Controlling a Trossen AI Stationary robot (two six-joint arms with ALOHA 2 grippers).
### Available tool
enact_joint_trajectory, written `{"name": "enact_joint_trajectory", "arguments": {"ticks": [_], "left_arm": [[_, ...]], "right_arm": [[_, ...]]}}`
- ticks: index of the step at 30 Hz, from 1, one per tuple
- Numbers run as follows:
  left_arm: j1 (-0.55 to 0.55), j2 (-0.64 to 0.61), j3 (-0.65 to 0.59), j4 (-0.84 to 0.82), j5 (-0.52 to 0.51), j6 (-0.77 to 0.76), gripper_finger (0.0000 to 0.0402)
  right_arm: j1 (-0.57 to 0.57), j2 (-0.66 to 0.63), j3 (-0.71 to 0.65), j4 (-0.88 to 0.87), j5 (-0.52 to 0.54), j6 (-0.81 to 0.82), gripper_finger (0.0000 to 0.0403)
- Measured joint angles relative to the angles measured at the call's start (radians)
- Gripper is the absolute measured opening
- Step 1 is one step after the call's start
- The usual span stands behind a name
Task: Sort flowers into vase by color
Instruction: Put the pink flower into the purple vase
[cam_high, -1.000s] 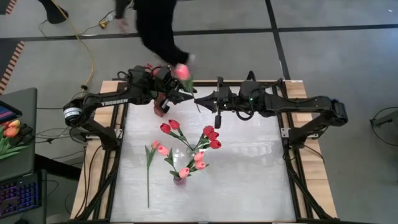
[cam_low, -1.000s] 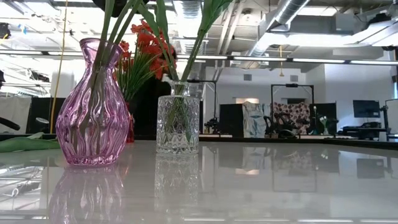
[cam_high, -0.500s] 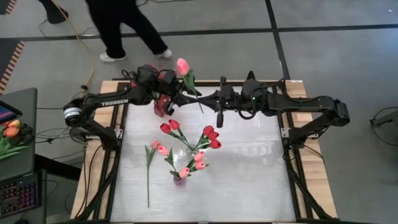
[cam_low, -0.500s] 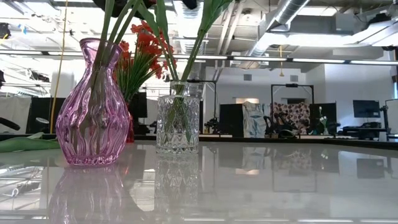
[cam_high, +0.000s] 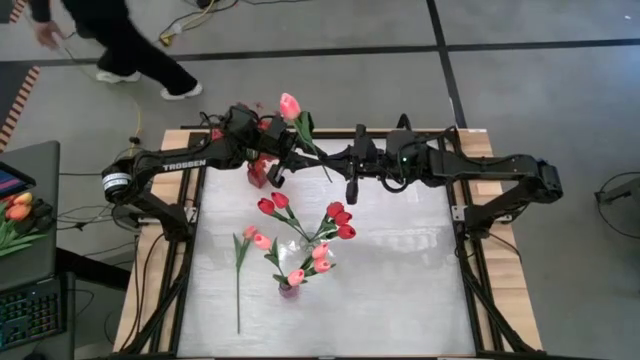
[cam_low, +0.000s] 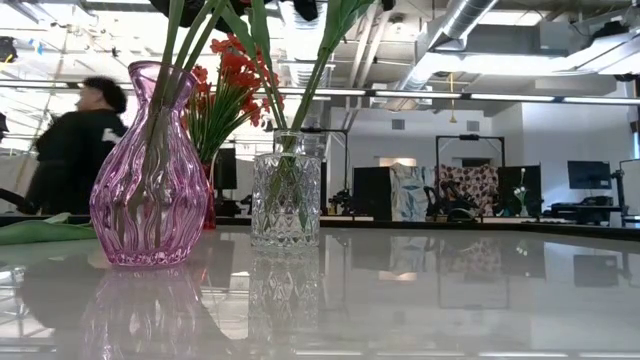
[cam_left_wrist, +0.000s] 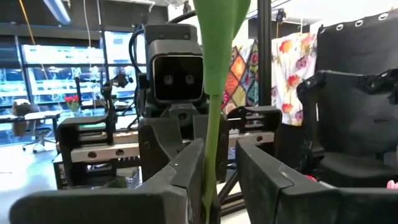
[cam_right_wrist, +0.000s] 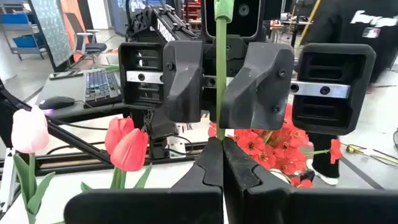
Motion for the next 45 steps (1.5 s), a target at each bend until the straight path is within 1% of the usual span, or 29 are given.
{"name": "enact_joint_trajectory", "arguments": {"ticks": [9,12,16,22,27,31,33,36,38,41,45], "left_arm": [[0.0,0.0,0.0,0.005,-0.021,0.002,0.0067],[0.0,0.0,0.0,0.005,-0.041,0.01,0.0052],[0.0,0.0,0.0,0.009,-0.055,0.011,0.001],[0.0,0.0,0.0,0.009,-0.073,0.006,0.0002],[0.0,-0.011,0.0,-0.006,-0.074,0.011,0.0],[0.0,-0.053,0.0,-0.046,-0.094,0.027,0.0],[0.0,-0.083,0.0,-0.095,-0.109,0.033,0.0],[0.0,-0.146,0.0,-0.223,-0.145,0.065,0.0],[0.0,-0.202,0.0,-0.331,-0.161,0.084,0.0],[-0.021,-0.301,0.0,-0.469,-0.18,0.105,0.0],[-0.067,-0.451,0.0,-0.573,-0.211,0.091,0.0]], "right_arm": [[0.0,-0.037,0.0,-0.019,0.018,-0.004,0.0018],[0.0,-0.04,0.0,-0.019,0.018,-0.003,0.0018],[0.0,-0.04,0.0,-0.019,0.018,-0.002,0.0022],[0.0,-0.04,0.0,-0.02,0.018,-0.003,0.005],[0.0,-0.039,0.0,-0.023,0.014,-0.052,0.0086],[0.0,-0.044,0.0,-0.024,-0.004,-0.056,0.0144],[0.0,-0.048,0.0,-0.025,-0.006,-0.065,0.0179],[-0.002,-0.062,0.0,-0.057,-0.005,-0.109,0.0227],[-0.005,-0.076,0.0,-0.077,0.027,-0.116,0.025],[-0.017,-0.091,0.0,-0.091,0.066,-0.114,0.0264],[-0.037,-0.093,0.0,-0.107,0.072,-0.077,0.0264]]}}
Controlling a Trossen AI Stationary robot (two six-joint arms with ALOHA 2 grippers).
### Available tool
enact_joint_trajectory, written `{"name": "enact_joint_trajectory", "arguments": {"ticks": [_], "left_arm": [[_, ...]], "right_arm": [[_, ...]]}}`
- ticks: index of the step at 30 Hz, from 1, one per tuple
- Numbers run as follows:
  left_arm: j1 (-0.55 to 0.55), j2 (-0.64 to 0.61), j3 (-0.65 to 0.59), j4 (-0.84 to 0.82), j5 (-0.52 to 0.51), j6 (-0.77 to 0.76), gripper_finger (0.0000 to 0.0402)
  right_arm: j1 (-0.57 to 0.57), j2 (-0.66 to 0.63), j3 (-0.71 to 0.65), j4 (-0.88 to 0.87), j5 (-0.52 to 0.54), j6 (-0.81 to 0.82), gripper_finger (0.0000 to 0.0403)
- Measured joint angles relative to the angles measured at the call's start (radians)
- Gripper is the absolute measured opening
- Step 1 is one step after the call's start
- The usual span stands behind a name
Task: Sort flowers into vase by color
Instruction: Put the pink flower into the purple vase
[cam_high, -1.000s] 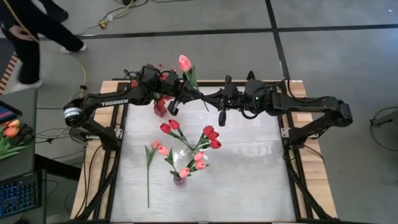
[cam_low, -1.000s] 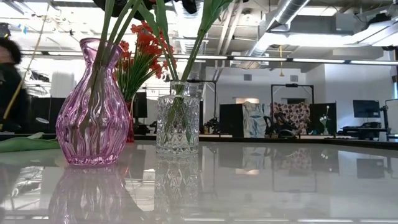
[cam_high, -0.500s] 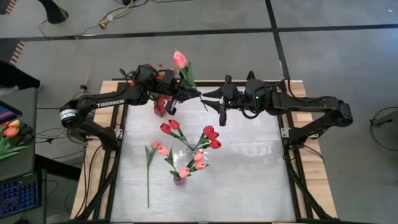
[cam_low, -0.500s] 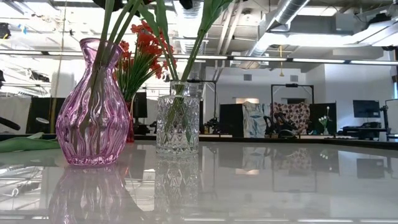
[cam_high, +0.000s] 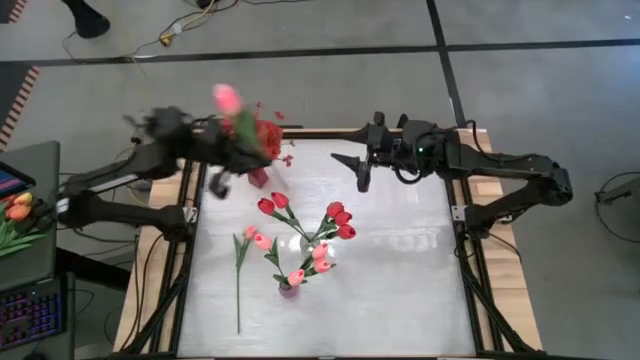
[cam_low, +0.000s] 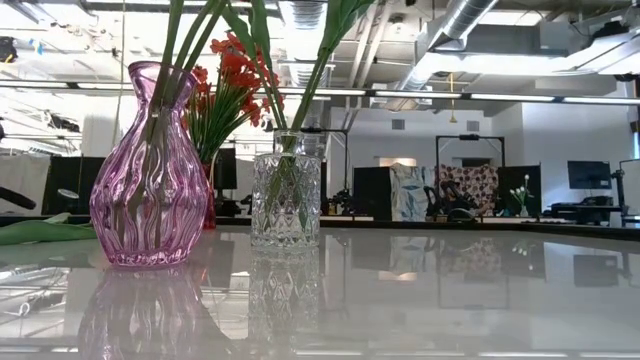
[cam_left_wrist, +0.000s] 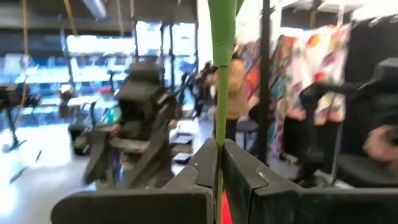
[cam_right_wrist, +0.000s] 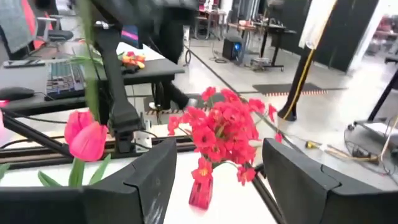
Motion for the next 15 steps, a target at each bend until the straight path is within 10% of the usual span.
{"name": "enact_joint_trajectory", "arguments": {"ticks": [15], "left_arm": [[-0.516,-0.207,-0.033,-0.058,-0.005,-0.085,0.0]], "right_arm": [[0.025,0.006,0.0,-0.109,0.001,0.217,0.0265]]}}
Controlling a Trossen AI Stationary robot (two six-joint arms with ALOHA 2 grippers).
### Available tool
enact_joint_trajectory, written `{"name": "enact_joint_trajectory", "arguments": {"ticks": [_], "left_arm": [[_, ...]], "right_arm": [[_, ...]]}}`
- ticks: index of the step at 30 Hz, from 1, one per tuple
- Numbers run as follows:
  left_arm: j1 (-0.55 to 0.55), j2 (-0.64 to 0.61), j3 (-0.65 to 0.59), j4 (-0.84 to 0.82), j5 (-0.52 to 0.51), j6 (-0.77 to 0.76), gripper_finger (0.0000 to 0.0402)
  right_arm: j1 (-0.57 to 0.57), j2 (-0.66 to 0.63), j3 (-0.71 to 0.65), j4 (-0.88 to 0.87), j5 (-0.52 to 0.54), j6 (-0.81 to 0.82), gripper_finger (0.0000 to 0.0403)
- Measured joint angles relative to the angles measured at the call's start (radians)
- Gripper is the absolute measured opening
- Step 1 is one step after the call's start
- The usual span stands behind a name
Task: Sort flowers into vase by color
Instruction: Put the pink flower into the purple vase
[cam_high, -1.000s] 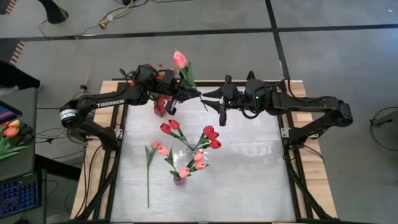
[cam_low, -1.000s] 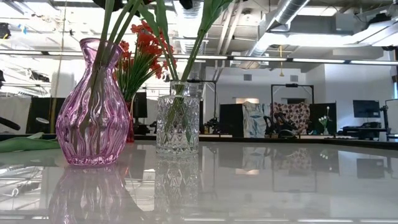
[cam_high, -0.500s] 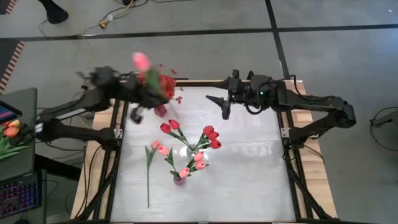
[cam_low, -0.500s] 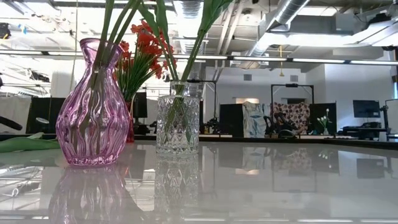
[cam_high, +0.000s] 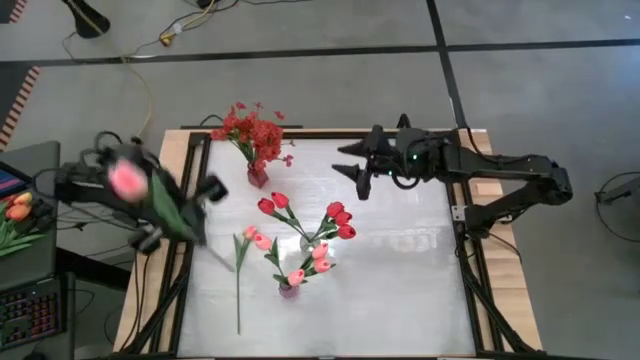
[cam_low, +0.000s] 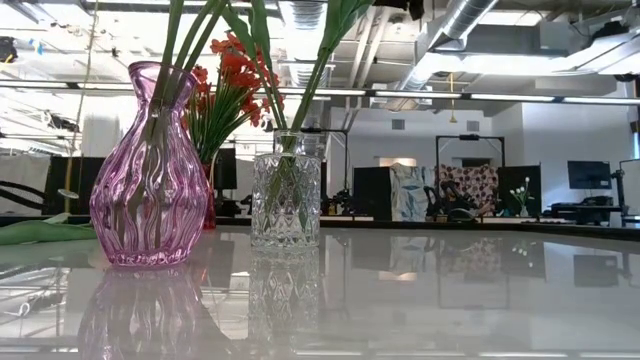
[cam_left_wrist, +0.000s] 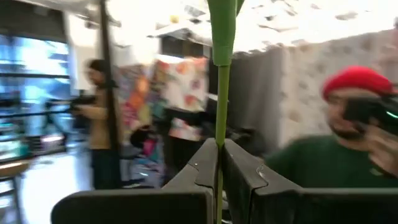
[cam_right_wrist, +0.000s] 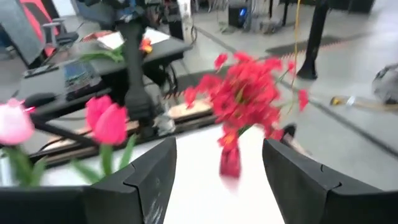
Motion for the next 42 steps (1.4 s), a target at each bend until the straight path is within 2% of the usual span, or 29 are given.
{"name": "enact_joint_trajectory", "arguments": {"ticks": [3,9,11,15,18,21,26,33,36,42], "left_arm": [[-0.157,0.018,-0.046,0.008,-0.075,0.084,0.0],[-0.4,0.074,-0.197,0.085,-0.302,0.25,0.0],[-0.452,0.1,-0.27,0.163,-0.373,0.267,0.0],[-0.514,0.136,-0.427,0.43,-0.511,0.273,0.0],[-0.519,0.143,-0.507,0.506,-0.626,0.295,0.0],[-0.51,0.141,-0.538,0.52,-0.7,0.284,0.0],[-0.509,0.141,-0.574,0.533,-0.732,0.249,0.0],[-0.512,0.159,-0.579,0.499,-0.814,0.209,0.0],[-0.516,0.186,-0.58,0.499,-0.841,0.206,0.0],[-0.517,0.26,-0.58,0.538,-0.959,0.223,0.0]], "right_arm": [[0.052,0.0,0.0,-0.056,0.061,0.048,0.0265],[0.232,0.0,0.0,-0.145,0.28,0.084,0.0265],[0.304,0.0,-0.001,-0.181,0.37,0.107,0.0265],[0.445,-0.002,-0.067,-0.199,0.566,0.152,0.0265],[0.52,-0.002,-0.142,-0.203,0.648,0.225,0.0265],[0.564,-0.002,-0.212,-0.187,0.68,0.325,0.0265],[0.594,0.001,-0.333,-0.073,0.686,0.418,0.0265],[0.599,0.001,-0.455,0.096,0.702,0.423,0.0265],[0.593,0.001,-0.471,0.118,0.701,0.423,0.0265],[0.593,0.001,-0.473,0.124,0.701,0.419,0.0265]]}}
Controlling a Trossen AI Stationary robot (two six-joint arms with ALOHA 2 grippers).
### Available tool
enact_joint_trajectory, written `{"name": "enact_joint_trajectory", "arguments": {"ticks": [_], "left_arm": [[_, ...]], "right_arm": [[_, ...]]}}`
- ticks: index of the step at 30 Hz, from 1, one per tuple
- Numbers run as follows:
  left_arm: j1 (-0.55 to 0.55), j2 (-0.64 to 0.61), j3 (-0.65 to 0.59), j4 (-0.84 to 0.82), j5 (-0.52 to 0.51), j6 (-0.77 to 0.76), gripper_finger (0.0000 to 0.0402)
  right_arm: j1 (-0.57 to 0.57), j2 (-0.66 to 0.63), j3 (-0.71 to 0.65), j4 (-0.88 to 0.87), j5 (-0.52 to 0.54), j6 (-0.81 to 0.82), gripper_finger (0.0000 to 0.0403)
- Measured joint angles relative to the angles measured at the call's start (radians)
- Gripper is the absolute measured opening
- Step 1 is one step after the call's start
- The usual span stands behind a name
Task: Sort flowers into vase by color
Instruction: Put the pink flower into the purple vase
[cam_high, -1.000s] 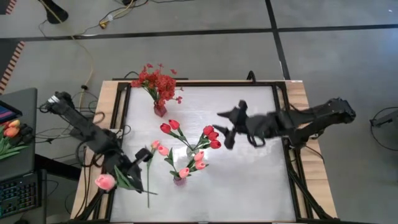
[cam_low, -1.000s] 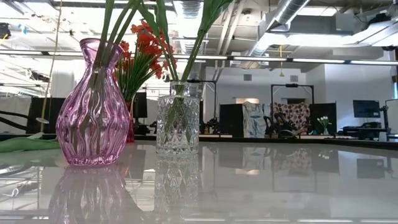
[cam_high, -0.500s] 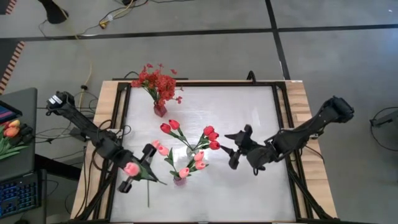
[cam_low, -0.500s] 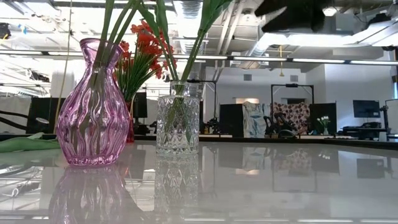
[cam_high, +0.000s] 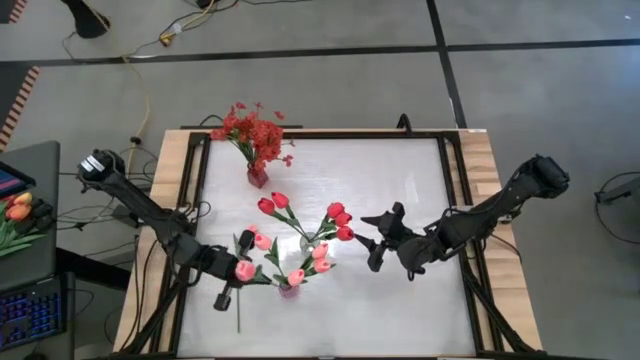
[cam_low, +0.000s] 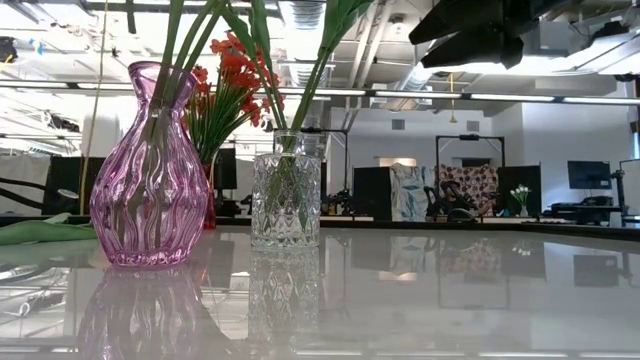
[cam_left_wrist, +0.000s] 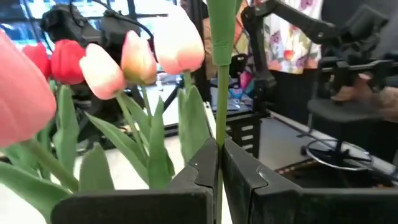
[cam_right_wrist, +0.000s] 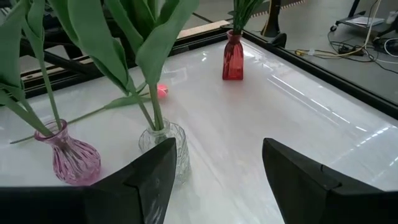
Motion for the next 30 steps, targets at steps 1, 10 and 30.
{"name": "enact_joint_trajectory", "arguments": {"ticks": [1,10,30], "left_arm": [[0.0,0.011,0.0,0.018,-0.005,0.013,0.0],[-0.016,0.041,0.0,0.065,-0.039,0.097,0.0],[-0.004,0.044,-0.198,0.449,0.006,0.113,0.0]], "right_arm": [[0.0,0.0,0.0,0.0,0.0,0.0,0.0265],[0.0,0.0,0.0,-0.001,-0.001,-0.001,0.0265],[0.0,0.0,0.0,0.008,-0.003,0.003,0.0265]]}}
